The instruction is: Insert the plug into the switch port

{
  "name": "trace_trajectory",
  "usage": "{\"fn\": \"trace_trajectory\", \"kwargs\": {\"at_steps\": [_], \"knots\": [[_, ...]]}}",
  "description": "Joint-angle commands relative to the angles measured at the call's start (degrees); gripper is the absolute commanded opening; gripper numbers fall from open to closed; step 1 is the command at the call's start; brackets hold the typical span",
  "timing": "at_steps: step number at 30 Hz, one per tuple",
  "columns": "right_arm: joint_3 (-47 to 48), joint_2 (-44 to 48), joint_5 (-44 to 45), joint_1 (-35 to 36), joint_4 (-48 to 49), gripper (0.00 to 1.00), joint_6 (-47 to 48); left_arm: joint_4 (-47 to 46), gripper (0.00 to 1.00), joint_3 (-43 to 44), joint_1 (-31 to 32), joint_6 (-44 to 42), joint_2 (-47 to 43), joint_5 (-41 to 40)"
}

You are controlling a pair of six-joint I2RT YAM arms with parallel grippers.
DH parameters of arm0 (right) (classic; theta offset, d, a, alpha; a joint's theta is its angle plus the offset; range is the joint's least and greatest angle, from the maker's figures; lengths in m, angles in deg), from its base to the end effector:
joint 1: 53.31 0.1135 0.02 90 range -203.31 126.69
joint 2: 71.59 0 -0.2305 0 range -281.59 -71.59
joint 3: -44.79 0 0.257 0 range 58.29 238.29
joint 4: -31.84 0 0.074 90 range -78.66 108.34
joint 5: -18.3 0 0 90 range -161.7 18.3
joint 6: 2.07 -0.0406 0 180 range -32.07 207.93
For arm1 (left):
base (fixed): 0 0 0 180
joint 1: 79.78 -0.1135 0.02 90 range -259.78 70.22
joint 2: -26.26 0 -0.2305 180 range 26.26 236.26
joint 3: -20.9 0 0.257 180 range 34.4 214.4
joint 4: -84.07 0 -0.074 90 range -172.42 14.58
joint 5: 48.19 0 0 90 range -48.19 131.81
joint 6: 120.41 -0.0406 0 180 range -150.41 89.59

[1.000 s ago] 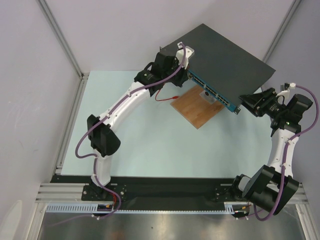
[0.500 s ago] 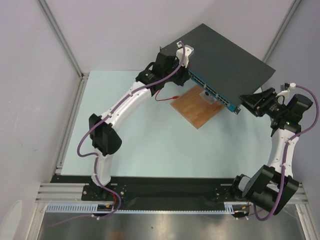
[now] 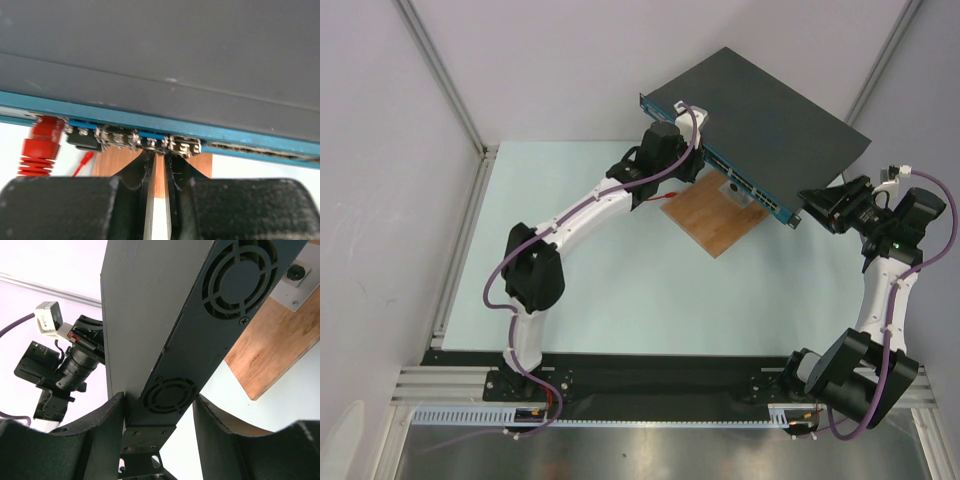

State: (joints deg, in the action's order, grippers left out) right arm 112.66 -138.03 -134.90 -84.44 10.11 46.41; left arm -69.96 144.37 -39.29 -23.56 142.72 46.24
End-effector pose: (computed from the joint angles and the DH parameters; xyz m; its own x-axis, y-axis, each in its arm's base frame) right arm 0.2510 -0.1093 0.2992 -0.5429 0.6770 -0.4969 -0.1651 0.4941 0.8536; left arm 0.3676 -0.3180 0.3140 -0.3292 0.1247 -0.9360 0.6684 0.7309 -0.1377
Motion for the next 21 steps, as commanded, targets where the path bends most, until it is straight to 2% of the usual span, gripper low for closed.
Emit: {"fn": "trace_trajectory", "kwargs": {"at_steps": [1, 6, 10, 15, 18, 21], "knots": [[1.3, -1.3, 1.4, 0.5, 2.3, 0.0, 6.5, -12.3, 0.14, -0.1, 0.6, 2.0, -2.5, -3.0], [2.3, -2.1, 1.3, 0.4, 2.4, 0.0, 6.5, -11.9, 0.18, 0.2, 0.4, 1.6, -3.6, -1.8], [2.9, -2.2, 1.3, 0.3, 2.4, 0.0, 6.7, -14.8, 0.22, -7.9, -0.4, 0.8, -9.6, -0.1], [3.2, -2.0, 1.4, 0.0, 2.5, 0.0, 6.9, -10.4, 0.26, -13.5, -2.2, -0.3, -18.4, 3.4], [4.4, -2.8, 1.8, -0.2, 1.2, 0.0, 8.4, -7.1, 0.33, -18.6, -2.9, -1.8, -24.0, 5.7], [6.2, -4.4, 2.0, -0.4, -1.3, 0.0, 10.8, -2.9, 0.45, -22.2, -4.3, -1.8, -27.7, 10.7]]}}
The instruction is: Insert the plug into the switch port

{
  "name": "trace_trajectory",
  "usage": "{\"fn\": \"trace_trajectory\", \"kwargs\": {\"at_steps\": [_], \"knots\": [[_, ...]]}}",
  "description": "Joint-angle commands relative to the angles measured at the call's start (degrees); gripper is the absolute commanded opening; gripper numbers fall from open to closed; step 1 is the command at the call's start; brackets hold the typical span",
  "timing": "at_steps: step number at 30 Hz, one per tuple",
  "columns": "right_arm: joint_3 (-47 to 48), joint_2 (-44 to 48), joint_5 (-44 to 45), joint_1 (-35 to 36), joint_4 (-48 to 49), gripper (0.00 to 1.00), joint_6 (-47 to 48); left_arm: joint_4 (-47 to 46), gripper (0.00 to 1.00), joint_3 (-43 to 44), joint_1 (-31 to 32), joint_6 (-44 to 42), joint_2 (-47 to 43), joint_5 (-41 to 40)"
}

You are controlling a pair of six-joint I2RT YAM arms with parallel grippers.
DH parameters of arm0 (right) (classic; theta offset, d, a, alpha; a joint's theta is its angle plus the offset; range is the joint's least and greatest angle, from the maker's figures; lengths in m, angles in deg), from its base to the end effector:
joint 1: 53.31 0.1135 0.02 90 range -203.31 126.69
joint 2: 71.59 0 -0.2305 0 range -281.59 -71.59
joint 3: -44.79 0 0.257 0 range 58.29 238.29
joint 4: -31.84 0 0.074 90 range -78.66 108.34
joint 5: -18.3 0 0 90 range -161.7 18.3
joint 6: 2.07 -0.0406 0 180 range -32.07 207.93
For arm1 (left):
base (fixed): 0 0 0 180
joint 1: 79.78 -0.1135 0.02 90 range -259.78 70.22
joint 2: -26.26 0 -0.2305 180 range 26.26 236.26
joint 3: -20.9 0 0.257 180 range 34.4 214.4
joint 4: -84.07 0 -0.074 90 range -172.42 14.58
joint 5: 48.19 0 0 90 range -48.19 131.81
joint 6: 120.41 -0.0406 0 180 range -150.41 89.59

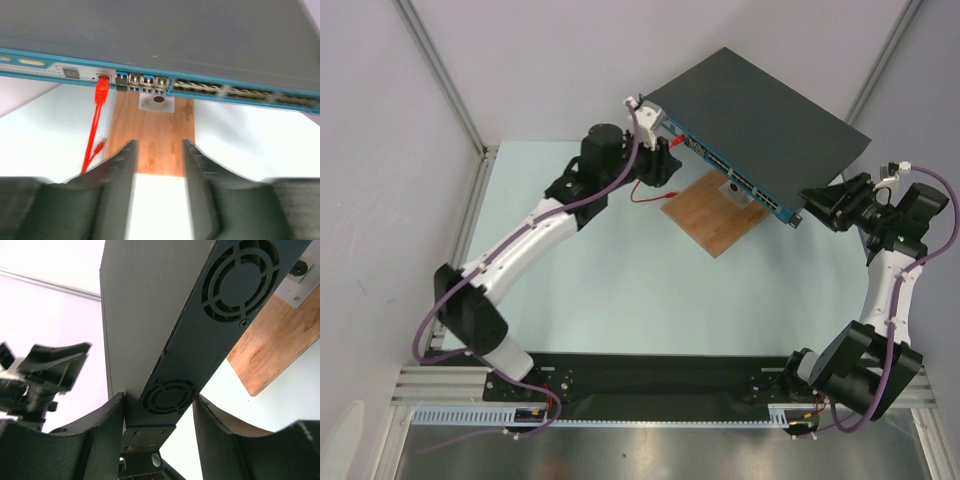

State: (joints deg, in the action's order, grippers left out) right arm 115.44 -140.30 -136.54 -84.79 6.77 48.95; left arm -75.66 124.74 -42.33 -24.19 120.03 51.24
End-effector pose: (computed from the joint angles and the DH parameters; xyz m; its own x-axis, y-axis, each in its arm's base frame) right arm 0.2555 -0.1134 0.3011 -0.5673 0.6610 -0.4912 -0.1685 0.4907 0.8549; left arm 0.3139 -0.2488 0.3682 -0.2186 0.0328 -0.9753 0.7084 0.6927 -0.1355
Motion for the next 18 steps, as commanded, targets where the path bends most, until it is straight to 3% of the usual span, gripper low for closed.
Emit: {"fn": "trace_trajectory", "kwargs": {"at_steps": [1, 7, 9, 10, 11, 13, 14, 16, 17, 18], "knots": [[3.8, -2.6, 3.9, -0.1, 1.4, 0.0, 8.8, 5.0, 0.52, -3.3, -2.3, -0.8, -7.5, 7.2], [6.1, -5.1, 4.8, -0.6, -0.6, 0.0, 11.7, 11.0, 0.77, -7.5, -9.1, 2.1, -14.0, 12.7], [6.5, -5.4, 3.9, -0.8, -1.5, 0.14, 12.1, 13.0, 0.85, -7.5, -10.8, 1.7, -15.6, 12.7], [6.7, -5.2, 3.8, -1.0, -2.0, 0.21, 12.2, 14.8, 0.96, -7.6, -13.1, 1.8, -16.0, 13.3], [6.8, -4.9, 3.6, -1.4, -2.4, 0.4, 12.4, 15.5, 1.0, -7.9, -14.3, 2.0, -17.0, 14.0], [6.9, -3.6, 2.9, -2.5, -3.3, 0.57, 12.8, 16.5, 1.0, -9.7, -18.9, 2.4, -18.4, 17.2], [7.2, -3.1, 2.5, -3.0, -3.8, 0.74, 13.1, 17.0, 1.0, -10.3, -20.6, 3.6, -18.8, 19.4], [8.4, -2.1, 1.7, -4.0, -7.6, 0.85, 14.6, 20.1, 1.0, -10.6, -25.7, 4.7, -19.3, 25.3], [10.4, -1.9, 1.4, -5.2, -9.5, 0.97, 15.7, 21.6, 1.0, -10.5, -27.2, 4.8, -19.3, 26.0], [11.4, -1.7, 1.1, -5.8, -11.5, 1.0, 18.5, 23.3, 1.0, -10.5, -28.3, 4.0, -19.7, 26.3]]}}
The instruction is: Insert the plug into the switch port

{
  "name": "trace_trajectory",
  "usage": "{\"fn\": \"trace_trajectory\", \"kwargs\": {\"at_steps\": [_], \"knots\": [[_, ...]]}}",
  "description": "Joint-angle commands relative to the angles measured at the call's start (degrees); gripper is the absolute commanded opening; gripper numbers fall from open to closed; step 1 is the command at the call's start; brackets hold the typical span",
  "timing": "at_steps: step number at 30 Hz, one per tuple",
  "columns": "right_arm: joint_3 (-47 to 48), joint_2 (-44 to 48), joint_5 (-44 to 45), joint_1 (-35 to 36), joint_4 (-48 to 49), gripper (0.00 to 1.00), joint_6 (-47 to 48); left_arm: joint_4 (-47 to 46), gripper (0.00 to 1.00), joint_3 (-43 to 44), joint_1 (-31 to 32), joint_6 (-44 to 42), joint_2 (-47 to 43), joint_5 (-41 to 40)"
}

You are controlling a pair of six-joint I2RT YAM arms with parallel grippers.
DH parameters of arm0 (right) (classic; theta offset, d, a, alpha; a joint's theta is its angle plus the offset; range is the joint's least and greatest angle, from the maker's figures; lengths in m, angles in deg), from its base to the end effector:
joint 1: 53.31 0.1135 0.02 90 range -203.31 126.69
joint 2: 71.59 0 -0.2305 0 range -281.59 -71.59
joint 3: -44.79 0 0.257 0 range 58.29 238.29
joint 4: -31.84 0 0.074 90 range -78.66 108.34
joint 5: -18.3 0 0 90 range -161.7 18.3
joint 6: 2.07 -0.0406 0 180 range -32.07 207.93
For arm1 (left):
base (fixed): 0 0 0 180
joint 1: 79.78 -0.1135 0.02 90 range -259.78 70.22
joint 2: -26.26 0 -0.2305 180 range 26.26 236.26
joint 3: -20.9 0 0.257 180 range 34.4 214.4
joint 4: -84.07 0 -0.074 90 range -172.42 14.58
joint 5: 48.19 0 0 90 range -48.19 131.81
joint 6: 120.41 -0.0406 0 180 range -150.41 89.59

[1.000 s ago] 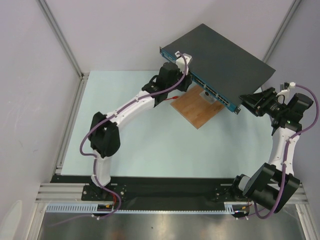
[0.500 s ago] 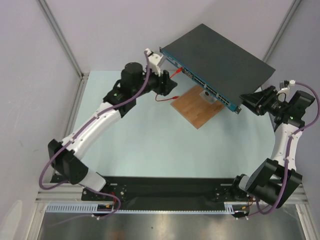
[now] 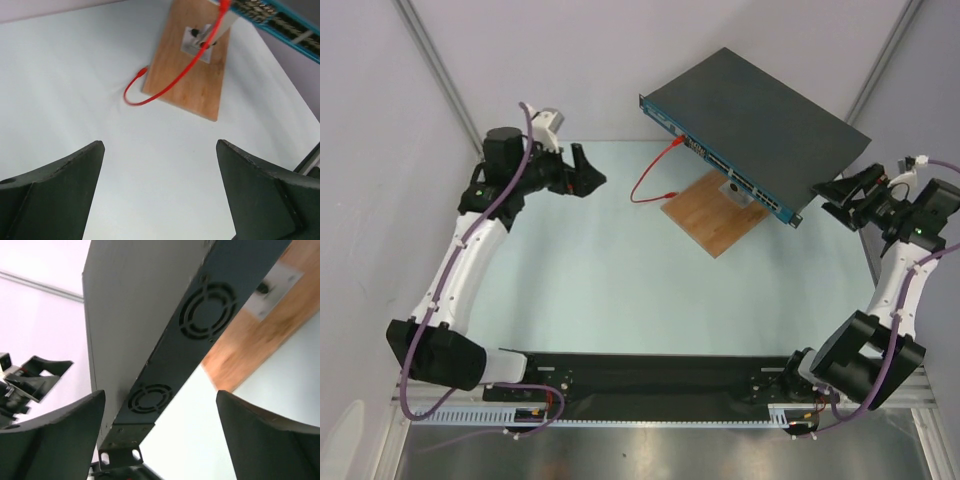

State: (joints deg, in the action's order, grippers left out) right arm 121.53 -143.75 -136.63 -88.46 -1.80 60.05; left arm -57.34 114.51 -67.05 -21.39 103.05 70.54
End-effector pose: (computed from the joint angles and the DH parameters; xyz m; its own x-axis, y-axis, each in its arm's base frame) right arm 0.2544 -0.1342 0.3091 -0.5397 0.6224 -0.5669 -0.1709 0.5784 0.7977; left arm 0.3031 -0.0885 0.3716 -0.4559 -0.0380 -0.8892 0.5642 0.7604 -0.3217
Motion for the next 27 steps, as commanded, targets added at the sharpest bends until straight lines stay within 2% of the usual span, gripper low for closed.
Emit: {"fn": "trace_trajectory", "kwargs": {"at_steps": [1, 4, 8, 11, 12, 16, 20, 27], "knots": [[6.3, 2.2, 1.1, -2.7, -6.7, 1.0, 8.6, 8.1, 1.0, -0.4, -5.3, 0.7, -3.1, 5.7], [10.5, 2.8, 0.6, -4.8, -14.0, 1.0, 14.0, 16.0, 1.0, 0.4, -6.3, -2.7, -3.9, 1.0], [13.9, 6.1, 0.9, -3.6, -19.8, 1.0, 19.1, 18.4, 1.0, -3.5, -6.3, -6.5, -8.6, -5.1], [15.9, 8.4, 6.3, 3.8, -23.5, 1.0, 23.4, 18.9, 1.0, -7.3, -6.1, -8.8, -13.1, -5.2], [15.6, 10.4, 9.6, 9.1, -23.8, 1.0, 23.7, 19.2, 1.0, -8.6, -5.8, -8.8, -14.1, -6.2], [13.1, 14.9, 15.3, 19.0, -25.8, 1.0, 27.6, 19.6, 1.0, -10.7, -1.6, -11.9, -19.1, -12.7], [12.9, 16.6, 18.8, 20.7, -29.7, 1.0, 33.7, 19.7, 1.0, -11.6, -0.1, -13.1, -23.4, -15.3], [13.0, 21.0, 20.7, 21.5, -29.3, 1.0, 34.1, 19.5, 1.0, -8.2, -0.1, -13.9, -28.1, -18.4]]}}
